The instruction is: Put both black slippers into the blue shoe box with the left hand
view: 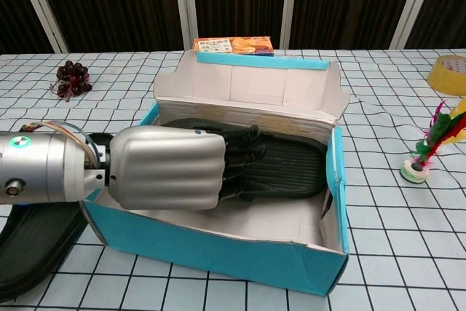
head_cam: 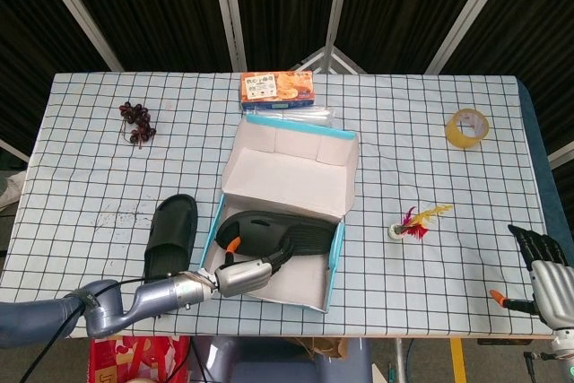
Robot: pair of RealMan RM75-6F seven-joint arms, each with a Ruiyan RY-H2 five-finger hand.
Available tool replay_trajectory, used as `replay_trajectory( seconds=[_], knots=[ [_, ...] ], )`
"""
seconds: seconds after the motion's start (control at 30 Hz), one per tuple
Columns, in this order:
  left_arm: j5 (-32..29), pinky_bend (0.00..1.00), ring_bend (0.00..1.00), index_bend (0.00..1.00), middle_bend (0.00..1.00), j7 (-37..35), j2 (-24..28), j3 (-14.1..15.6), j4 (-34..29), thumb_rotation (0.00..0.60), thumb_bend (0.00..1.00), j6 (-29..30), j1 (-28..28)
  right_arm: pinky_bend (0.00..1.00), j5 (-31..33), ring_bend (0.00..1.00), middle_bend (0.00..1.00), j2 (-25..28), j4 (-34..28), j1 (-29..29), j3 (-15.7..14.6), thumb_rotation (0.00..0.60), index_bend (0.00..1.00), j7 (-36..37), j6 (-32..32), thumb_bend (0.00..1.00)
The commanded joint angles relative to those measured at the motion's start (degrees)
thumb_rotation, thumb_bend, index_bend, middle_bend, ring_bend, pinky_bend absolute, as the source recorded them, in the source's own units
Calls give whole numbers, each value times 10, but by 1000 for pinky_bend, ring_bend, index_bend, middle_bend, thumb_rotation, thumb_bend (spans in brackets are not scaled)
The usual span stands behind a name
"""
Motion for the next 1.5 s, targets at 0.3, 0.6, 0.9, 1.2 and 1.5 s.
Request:
replay_trajectory(
  seconds=[0.3, 0.6, 0.9, 1.2, 1.5],
  knots=[
    [-9, 168, 117, 371, 417, 8, -4, -7, 7, 600, 386, 7, 3, 36, 0, 85, 108, 0, -1, 1, 0, 600, 54, -2, -3, 161],
    [-24, 142, 67, 237, 258, 42, -1, -17, 2, 600, 301, 9, 15, 36, -1, 85, 108, 1, -1, 2, -1, 600, 54, -1, -6, 161],
    [-51, 99, 1, 132, 100, 106, 13, -33, -24, 600, 224, -10, 29, 36, 0, 85, 108, 2, -2, 3, -2, 600, 54, 2, -8, 161],
    [-89, 79, 0, 87, 53, 160, 25, -47, -65, 600, 198, -26, 45, 36, 2, 85, 108, 3, -1, 4, -2, 600, 55, 5, -11, 161],
    [-88, 80, 0, 117, 160, 41, 105, -72, -182, 600, 198, 98, 76, 36, 6, 85, 108, 2, -2, 3, 0, 600, 55, -1, -9, 161]
  ],
)
